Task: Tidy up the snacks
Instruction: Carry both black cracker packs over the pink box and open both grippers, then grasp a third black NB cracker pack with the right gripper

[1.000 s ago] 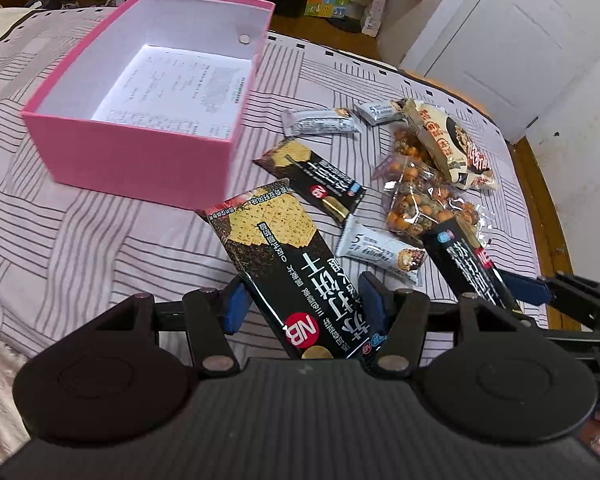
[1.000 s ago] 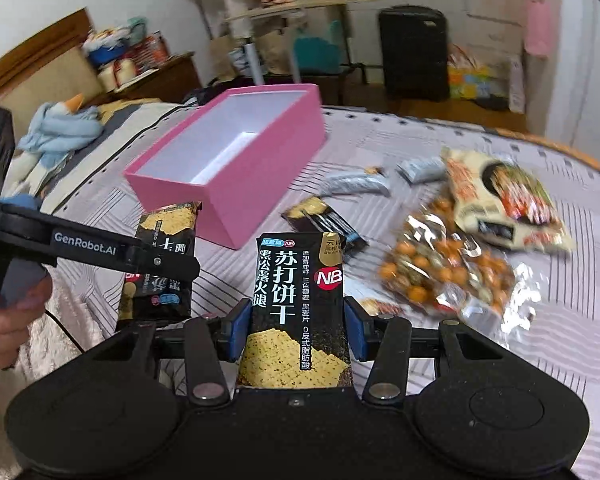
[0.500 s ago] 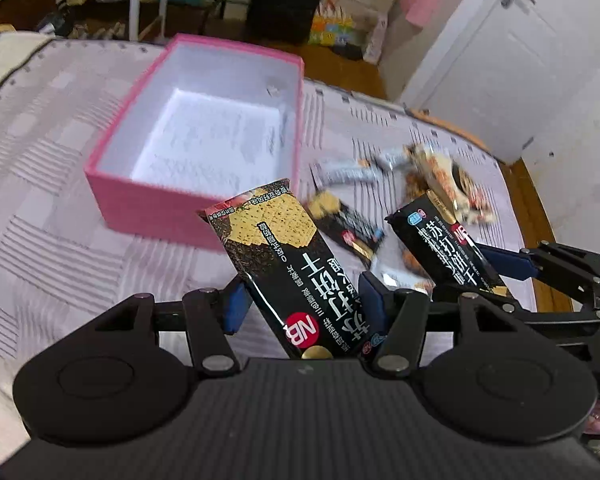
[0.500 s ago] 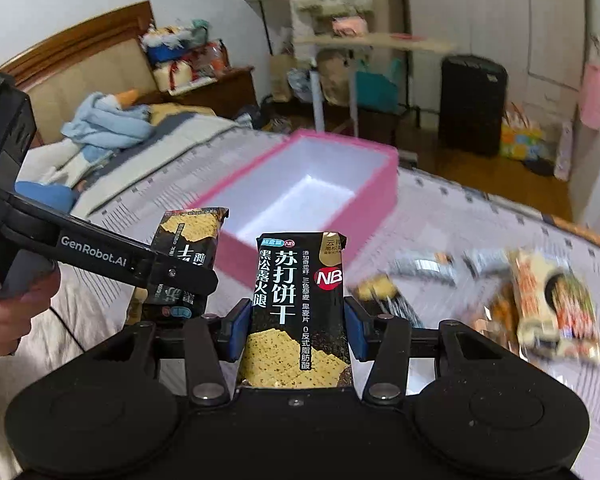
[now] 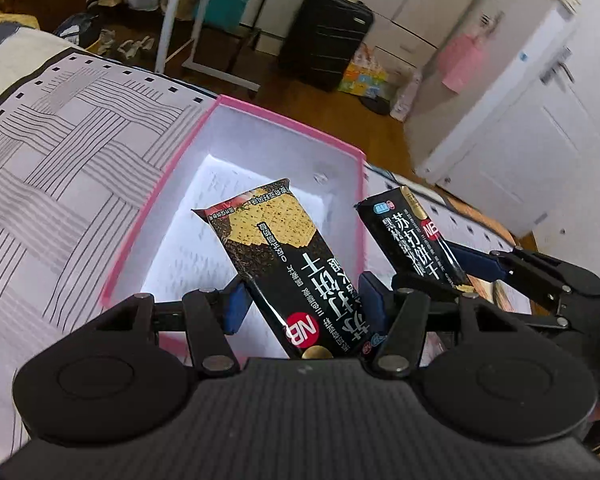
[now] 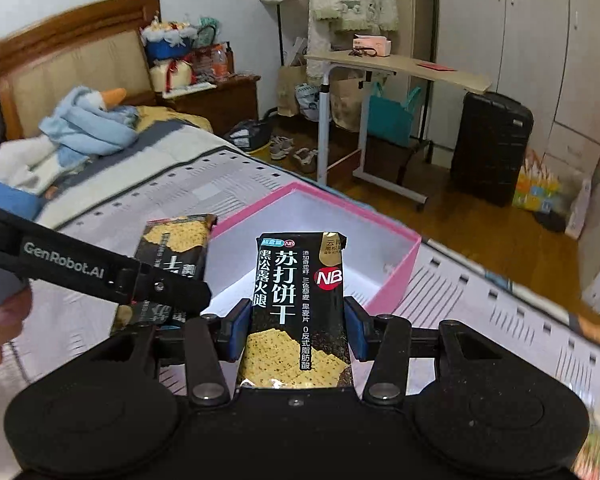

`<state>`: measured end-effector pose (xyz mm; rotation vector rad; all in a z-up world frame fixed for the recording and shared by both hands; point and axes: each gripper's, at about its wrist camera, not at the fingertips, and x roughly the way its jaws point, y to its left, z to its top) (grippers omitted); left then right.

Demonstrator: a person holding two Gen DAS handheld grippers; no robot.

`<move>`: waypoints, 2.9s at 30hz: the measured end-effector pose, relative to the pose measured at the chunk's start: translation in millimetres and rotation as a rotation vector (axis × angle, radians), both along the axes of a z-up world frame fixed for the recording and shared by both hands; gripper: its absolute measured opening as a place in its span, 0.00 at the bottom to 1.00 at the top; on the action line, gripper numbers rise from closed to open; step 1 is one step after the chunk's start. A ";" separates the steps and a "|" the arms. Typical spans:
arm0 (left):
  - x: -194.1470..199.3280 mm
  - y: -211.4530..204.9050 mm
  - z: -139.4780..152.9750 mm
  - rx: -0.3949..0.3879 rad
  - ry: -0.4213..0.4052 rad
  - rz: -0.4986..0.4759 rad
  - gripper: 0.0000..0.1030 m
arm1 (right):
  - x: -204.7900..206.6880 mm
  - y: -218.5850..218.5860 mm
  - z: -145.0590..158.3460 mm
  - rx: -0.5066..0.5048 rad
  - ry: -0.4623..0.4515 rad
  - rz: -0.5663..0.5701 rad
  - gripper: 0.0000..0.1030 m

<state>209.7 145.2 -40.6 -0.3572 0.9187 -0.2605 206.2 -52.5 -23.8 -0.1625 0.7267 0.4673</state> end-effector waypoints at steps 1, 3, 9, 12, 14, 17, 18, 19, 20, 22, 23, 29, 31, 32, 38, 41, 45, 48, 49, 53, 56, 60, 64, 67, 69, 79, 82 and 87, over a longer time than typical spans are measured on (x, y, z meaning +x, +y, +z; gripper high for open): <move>12.2 1.9 -6.1 -0.002 -0.001 0.012 0.55 | 13.9 2.8 -5.5 -0.016 -0.003 0.009 0.52; 35.0 2.9 -18.7 0.009 -0.002 0.029 0.55 | 38.6 7.5 -13.9 -0.033 0.005 0.029 0.52; 99.8 -5.9 -57.2 0.073 0.033 -0.003 0.55 | 90.1 20.8 -45.2 -0.169 -0.021 0.159 0.52; 125.0 -10.3 -73.3 0.082 0.053 -0.015 0.55 | 109.5 24.0 -63.0 -0.233 0.003 0.192 0.52; 136.1 -12.2 -83.3 0.073 0.084 -0.016 0.55 | 117.2 24.0 -68.7 -0.239 0.010 0.205 0.52; 146.0 -16.4 -96.0 0.082 0.104 -0.020 0.55 | 121.6 30.3 -72.2 -0.235 -0.006 0.268 0.52; 148.9 -17.2 -100.2 0.081 0.118 -0.017 0.55 | 122.9 34.0 -75.3 -0.249 -0.004 0.282 0.52; 151.5 -16.9 -104.5 0.080 0.136 -0.009 0.55 | 123.8 37.3 -78.9 -0.274 -0.008 0.295 0.52; 153.1 -16.5 -108.0 0.077 0.147 -0.004 0.55 | 125.4 40.2 -82.5 -0.295 -0.008 0.305 0.52; 156.9 -14.5 -115.4 0.077 0.173 0.020 0.57 | 128.4 43.4 -90.2 -0.306 0.002 0.316 0.53; 157.6 -13.6 -118.1 0.089 0.187 0.029 0.59 | 130.3 44.5 -93.3 -0.303 0.013 0.318 0.54; 138.7 -17.3 -102.6 0.154 0.159 -0.001 0.67 | 106.5 23.2 -78.2 -0.170 0.011 0.272 0.75; 124.5 -17.9 -88.3 0.161 0.117 0.001 0.68 | 81.5 12.2 -61.4 -0.164 -0.042 0.254 0.75; 117.1 -18.8 -80.7 0.175 0.096 -0.002 0.68 | 70.7 7.2 -53.9 -0.169 -0.068 0.234 0.75; 70.0 -20.5 -27.8 0.184 -0.004 -0.052 0.68 | -8.0 -48.5 -7.9 -0.048 -0.147 0.048 0.75; 50.7 -28.2 -7.9 0.164 -0.028 -0.096 0.68 | -40.0 -73.6 9.6 -0.017 -0.174 -0.044 0.76; 25.7 -47.9 3.8 0.130 -0.025 -0.171 0.66 | -68.8 -103.2 21.4 0.037 -0.134 -0.124 0.76; 8.3 -65.4 7.2 0.129 -0.028 -0.220 0.65 | -77.1 -113.7 22.0 0.055 -0.124 -0.121 0.76; 3.0 -71.7 8.0 0.130 -0.032 -0.235 0.65 | -83.0 -115.3 20.4 0.049 -0.119 -0.109 0.76; -23.5 -97.7 7.9 0.131 -0.033 -0.283 0.65 | -95.1 -120.5 8.5 0.036 -0.064 -0.051 0.75; -37.7 -113.1 0.0 0.130 -0.009 -0.309 0.65 | -97.2 -123.2 -2.2 0.013 -0.009 -0.010 0.74; -53.0 -132.9 -16.5 0.137 0.010 -0.312 0.65 | -101.6 -117.3 -22.1 -0.078 0.005 0.062 0.74; -61.7 -145.4 -44.7 0.101 0.057 -0.267 0.63 | -96.1 -110.1 -47.8 -0.114 0.030 0.139 0.74; -64.2 -153.4 -66.7 0.073 0.061 -0.211 0.63 | -88.8 -106.5 -69.6 -0.145 0.037 0.181 0.73; -62.6 -157.8 -79.6 0.054 0.044 -0.156 0.63 | -82.3 -102.3 -83.1 -0.175 0.043 0.202 0.73; -41.6 -178.4 -137.9 0.027 0.115 -0.040 0.54 | -53.6 -91.1 -134.8 -0.267 0.108 0.194 0.70; -35.5 -177.0 -149.6 -0.021 0.123 0.019 0.54 | -44.2 -94.7 -139.5 -0.229 0.143 0.157 0.70; -33.0 -180.5 -150.7 -0.043 0.114 -0.021 0.39 | -40.8 -100.1 -139.1 -0.161 0.162 0.127 0.52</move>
